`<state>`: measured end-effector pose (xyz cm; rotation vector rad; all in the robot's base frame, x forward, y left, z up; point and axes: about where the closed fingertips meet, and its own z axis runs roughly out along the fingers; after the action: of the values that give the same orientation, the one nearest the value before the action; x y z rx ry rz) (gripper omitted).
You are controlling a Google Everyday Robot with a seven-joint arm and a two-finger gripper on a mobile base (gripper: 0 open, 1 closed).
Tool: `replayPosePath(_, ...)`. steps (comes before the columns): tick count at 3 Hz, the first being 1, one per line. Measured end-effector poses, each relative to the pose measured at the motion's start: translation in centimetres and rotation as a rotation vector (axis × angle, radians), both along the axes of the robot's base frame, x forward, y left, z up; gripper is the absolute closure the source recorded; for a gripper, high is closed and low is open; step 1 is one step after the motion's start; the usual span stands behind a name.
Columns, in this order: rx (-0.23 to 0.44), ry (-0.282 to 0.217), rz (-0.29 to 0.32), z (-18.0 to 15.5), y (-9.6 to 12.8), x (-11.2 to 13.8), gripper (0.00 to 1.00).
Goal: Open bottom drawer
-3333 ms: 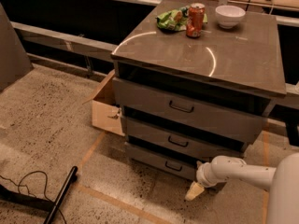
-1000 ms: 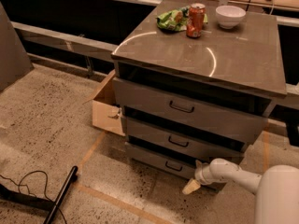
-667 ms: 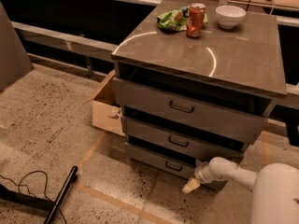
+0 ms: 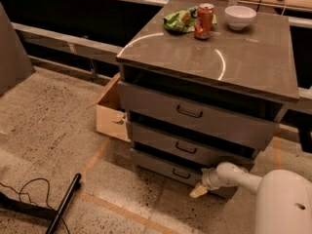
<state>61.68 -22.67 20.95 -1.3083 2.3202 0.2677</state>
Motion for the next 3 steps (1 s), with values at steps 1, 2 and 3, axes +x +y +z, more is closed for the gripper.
replayPosePath(1, 0.012, 0.013, 0.007, -0.4, 0.3, -0.2, 0.41)
replayPosePath(2, 0.03, 0.026, 0.027, -0.2, 1.3, -1.4, 0.65)
replayPosePath(3, 0.057, 0.052, 0.076, 0.4, 3.3, -4.0, 0.88)
